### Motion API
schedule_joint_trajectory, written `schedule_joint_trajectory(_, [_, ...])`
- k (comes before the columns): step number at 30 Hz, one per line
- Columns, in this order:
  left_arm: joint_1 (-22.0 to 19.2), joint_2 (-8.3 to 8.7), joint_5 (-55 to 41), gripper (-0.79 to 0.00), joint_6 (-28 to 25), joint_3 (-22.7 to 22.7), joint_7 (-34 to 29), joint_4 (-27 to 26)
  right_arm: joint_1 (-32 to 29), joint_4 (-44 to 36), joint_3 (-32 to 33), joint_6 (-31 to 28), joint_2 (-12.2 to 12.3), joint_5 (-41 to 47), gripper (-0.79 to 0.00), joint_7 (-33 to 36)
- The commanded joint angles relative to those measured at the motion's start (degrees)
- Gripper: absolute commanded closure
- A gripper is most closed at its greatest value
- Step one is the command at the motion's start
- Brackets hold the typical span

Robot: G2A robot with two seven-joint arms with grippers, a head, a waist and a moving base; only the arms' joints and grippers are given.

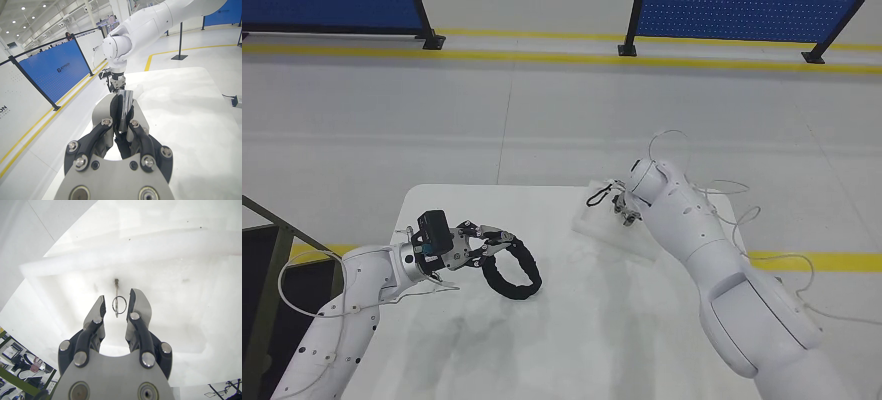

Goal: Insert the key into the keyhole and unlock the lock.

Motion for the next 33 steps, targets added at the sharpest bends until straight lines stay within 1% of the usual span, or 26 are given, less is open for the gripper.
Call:
schedule_joint_trajectory(1, [0.0,0.00,0.0,0.000,0.0,0.0,0.0,0.0,-0.2,-0.2,0.0,0.3,-0.1,-0.2,-0.219,-0.5])
schedule_joint_trajectory(7, [0.0,0.00,0.0,0.000,0.0,0.0,0.0,0.0,-0.5,-0.3,-0.3,2.1,-0.5,-1.3,-0.172,-1.6])
schedule_joint_trajectory(9, [0.0,0.00,0.0,0.000,0.0,0.0,0.0,0.0,-0.6,-0.3,-0.3,2.7,-0.7,-1.5,-0.108,-2.2])
schedule_joint_trajectory(10, [0.0,0.00,0.0,0.000,0.0,0.0,0.0,0.0,-0.6,-0.2,-0.3,3.1,-0.7,-1.7,-0.043,-2.6])
schedule_joint_trajectory(11, [0.0,0.00,0.0,0.000,0.0,0.0,0.0,0.0,-0.6,-0.2,-0.3,3.4,-0.8,-1.8,-0.006,-2.9])
schedule_joint_trajectory(15, [0.0,0.00,0.0,0.000,0.0,0.0,0.0,0.0,-0.7,0.4,-0.2,4.3,-1.0,-2.0,0.000,-3.7])
schedule_joint_trajectory(22, [0.0,0.00,0.0,0.000,0.0,0.0,0.0,0.0,-0.2,0.9,0.2,3.3,-1.2,-2.2,0.000,-3.5])
schedule_joint_trajectory(28, [0.0,0.00,0.0,0.000,0.0,0.0,0.0,0.0,1.2,0.0,1.2,1.2,-0.5,-2.9,0.000,-2.0])
schedule_joint_trajectory(32, [0.0,0.00,0.0,0.000,0.0,0.0,0.0,0.0,1.9,-0.7,2.7,-3.1,0.7,-2.3,0.000,2.1])
schedule_joint_trajectory(33, [0.0,0.00,0.0,0.000,0.0,0.0,0.0,0.0,1.8,-1.2,3.4,-5.7,1.1,-1.3,0.000,4.4])
